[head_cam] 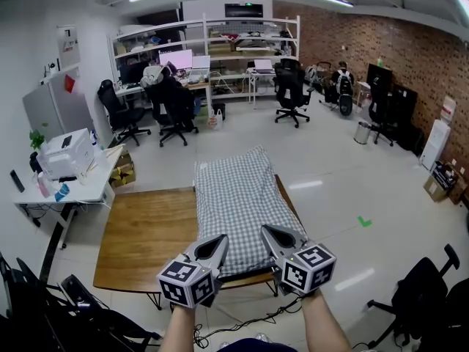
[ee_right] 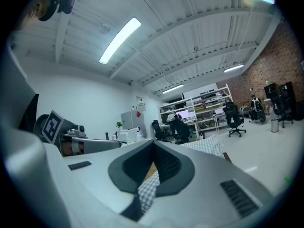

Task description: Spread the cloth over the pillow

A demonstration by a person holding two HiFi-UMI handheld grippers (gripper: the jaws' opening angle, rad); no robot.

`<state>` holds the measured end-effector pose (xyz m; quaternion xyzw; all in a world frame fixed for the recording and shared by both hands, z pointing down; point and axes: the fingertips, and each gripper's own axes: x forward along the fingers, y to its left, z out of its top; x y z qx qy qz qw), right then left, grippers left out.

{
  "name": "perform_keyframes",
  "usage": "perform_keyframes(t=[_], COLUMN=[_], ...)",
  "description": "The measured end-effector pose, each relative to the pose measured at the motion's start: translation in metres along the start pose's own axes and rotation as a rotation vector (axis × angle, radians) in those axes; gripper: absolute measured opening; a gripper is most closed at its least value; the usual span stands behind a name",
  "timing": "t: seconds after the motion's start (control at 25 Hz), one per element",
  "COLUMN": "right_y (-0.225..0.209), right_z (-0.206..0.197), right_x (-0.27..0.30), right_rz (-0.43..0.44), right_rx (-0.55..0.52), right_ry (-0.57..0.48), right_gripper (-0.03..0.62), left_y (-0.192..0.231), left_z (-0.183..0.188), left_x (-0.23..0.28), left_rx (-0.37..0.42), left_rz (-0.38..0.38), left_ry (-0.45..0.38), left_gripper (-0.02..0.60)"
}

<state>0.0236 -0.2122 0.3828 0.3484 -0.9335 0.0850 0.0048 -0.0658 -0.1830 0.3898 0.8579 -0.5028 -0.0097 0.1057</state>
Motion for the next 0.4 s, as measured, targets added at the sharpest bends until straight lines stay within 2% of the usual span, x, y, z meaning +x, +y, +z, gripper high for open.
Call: perform_keyframes(t=[0.4], right_y=[0.0055], right_z=[-0.0037], right_x=[0.0021], right_rz=[0.008], right_rx=[-0.007], right_ry=[0.005], right_gripper=[0.008], left_y=[-0.0027], left_z=[-0.0089], left_x=[-0.0025], left_rx=[-0.009], left_rz=[-0.006], left_ry=[0.016], left_gripper=[0.005])
